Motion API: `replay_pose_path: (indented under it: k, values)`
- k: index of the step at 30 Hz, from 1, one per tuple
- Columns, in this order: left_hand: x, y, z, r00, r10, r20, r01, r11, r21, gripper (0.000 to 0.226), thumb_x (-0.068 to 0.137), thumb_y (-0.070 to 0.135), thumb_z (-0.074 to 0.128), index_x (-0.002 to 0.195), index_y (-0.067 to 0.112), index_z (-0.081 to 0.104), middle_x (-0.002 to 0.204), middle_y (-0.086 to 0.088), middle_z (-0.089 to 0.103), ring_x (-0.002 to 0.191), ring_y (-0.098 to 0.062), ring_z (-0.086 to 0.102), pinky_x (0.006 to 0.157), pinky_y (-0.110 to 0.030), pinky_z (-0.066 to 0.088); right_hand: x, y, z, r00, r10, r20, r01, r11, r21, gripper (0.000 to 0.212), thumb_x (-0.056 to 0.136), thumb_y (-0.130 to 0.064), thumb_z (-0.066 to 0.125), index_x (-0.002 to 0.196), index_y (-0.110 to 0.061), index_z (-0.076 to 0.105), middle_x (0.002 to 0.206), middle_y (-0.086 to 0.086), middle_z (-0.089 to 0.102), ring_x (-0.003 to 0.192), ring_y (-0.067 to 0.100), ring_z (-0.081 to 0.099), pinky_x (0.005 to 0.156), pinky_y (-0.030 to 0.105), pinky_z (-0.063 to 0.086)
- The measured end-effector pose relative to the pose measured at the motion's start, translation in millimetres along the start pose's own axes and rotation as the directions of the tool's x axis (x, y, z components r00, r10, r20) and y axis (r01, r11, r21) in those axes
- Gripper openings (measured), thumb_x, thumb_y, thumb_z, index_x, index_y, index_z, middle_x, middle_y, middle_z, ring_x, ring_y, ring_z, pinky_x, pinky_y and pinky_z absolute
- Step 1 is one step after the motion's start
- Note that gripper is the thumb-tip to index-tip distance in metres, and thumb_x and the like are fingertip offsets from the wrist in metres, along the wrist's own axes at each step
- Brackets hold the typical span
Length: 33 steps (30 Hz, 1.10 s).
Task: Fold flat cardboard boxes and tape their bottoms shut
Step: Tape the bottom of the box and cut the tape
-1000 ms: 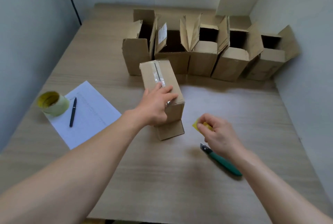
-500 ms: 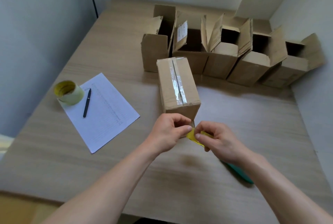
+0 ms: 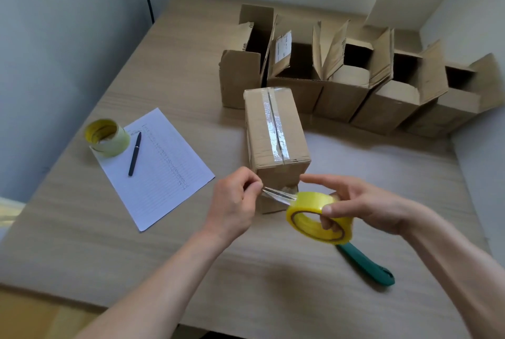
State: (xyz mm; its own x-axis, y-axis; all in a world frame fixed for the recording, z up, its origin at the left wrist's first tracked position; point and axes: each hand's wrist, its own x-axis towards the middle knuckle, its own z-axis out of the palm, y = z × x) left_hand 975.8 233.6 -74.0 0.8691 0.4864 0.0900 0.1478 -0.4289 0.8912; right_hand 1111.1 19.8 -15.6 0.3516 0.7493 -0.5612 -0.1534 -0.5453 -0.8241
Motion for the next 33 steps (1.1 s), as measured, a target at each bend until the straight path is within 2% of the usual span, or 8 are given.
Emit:
replay_pose_path:
  k: [3,4,6,18,24,27,30,33]
  values:
    - [3,-4,6,0.997,0.035,-0.063,-0.033,0.999,0.032,0.017,0.087,0.003,0.059,0.072,0.011,0.057,0.057,0.015,0.049,0.057,-0.003,0.046,0.055,-0.015,0.033,9,-5,-11,0.934,-0.079,-0.347,-0.213,0.656,-0.724,0.064,0.086,-0.049,0.066,0.143,-0.049,0.037,0.107,0.001,0.072,0.099,0.024,0.066,0.076,0.032,0.049]
    - [4,-6,9,0.996,0.042,-0.082,-0.039,0.998,0.046,0.015,0.087,0.005,0.058,0.073,0.012,0.057,0.058,0.015,0.049,0.058,-0.002,0.047,0.056,-0.014,0.033,13,-5,-9,0.854,-0.265,-0.447,-0.321,0.408,-0.855,0.061,0.087,-0.056,0.06,0.143,-0.05,0.034,0.113,-0.001,0.07,0.102,0.027,0.064,0.074,0.034,0.047]
    - [10,-10,14,0.988,0.037,-0.15,-0.027,0.997,0.065,0.014,0.087,0.007,0.057,0.074,0.012,0.056,0.059,0.014,0.049,0.06,-0.002,0.047,0.056,-0.012,0.032,23,-4,-4,0.771,-0.458,-0.442,-0.351,0.272,-0.896,0.062,0.088,-0.061,0.055,0.144,-0.05,0.028,0.11,0.001,0.07,0.097,0.032,0.065,0.065,0.035,0.042]
    - [26,-33,27,0.974,0.011,-0.226,0.012,0.995,0.1,0.015,0.088,0.007,0.06,0.075,0.013,0.058,0.062,0.012,0.052,0.061,-0.004,0.048,0.057,-0.015,0.035,62,20,-21,0.761,-0.54,-0.36,-0.218,0.31,-0.926,0.048,0.092,-0.055,0.053,0.138,-0.051,0.04,0.097,0.001,0.071,0.085,0.033,0.065,0.057,0.033,0.041]
    - [44,-31,32,0.875,-0.43,-0.223,0.423,0.903,-0.078,0.016,0.085,0.022,0.066,0.07,0.027,0.064,0.069,0.017,0.065,0.074,-0.005,0.061,0.062,-0.016,0.042,83,27,-27,0.76,-0.49,-0.428,-0.116,0.546,-0.83,0.042,0.085,-0.047,0.068,0.126,-0.046,0.061,0.114,-0.009,0.071,0.102,0.029,0.064,0.075,0.035,0.049]
    - [53,-26,32,0.782,-0.564,-0.267,0.532,0.826,-0.186,0.035,0.083,0.032,0.07,0.114,0.019,0.06,0.116,0.007,0.062,0.112,-0.016,0.057,0.084,-0.023,0.042,90,26,-34,0.779,-0.456,-0.43,-0.087,0.6,-0.795,0.039,0.082,-0.045,0.073,0.12,-0.043,0.067,0.11,-0.003,0.073,0.099,0.029,0.065,0.076,0.036,0.052]
    - [62,-30,32,0.971,-0.171,-0.165,0.192,0.973,0.126,0.084,0.079,0.041,0.077,0.149,0.023,0.034,0.157,-0.005,0.025,0.146,-0.021,0.021,0.115,-0.031,0.023,92,24,-38,0.794,-0.45,-0.41,-0.06,0.612,-0.789,0.036,0.08,-0.044,0.074,0.116,-0.041,0.069,0.104,-0.003,0.074,0.096,0.028,0.065,0.077,0.038,0.053]
    - [75,-34,34,0.957,0.099,0.272,-0.196,0.915,0.353,0.077,0.076,0.037,0.081,0.144,0.027,0.047,0.163,-0.007,0.011,0.148,-0.032,0.015,0.12,-0.043,0.021,95,24,-39,0.79,-0.474,-0.389,-0.046,0.587,-0.808,0.034,0.079,-0.042,0.075,0.113,-0.038,0.07,0.097,0.0,0.075,0.09,0.031,0.065,0.072,0.039,0.052]
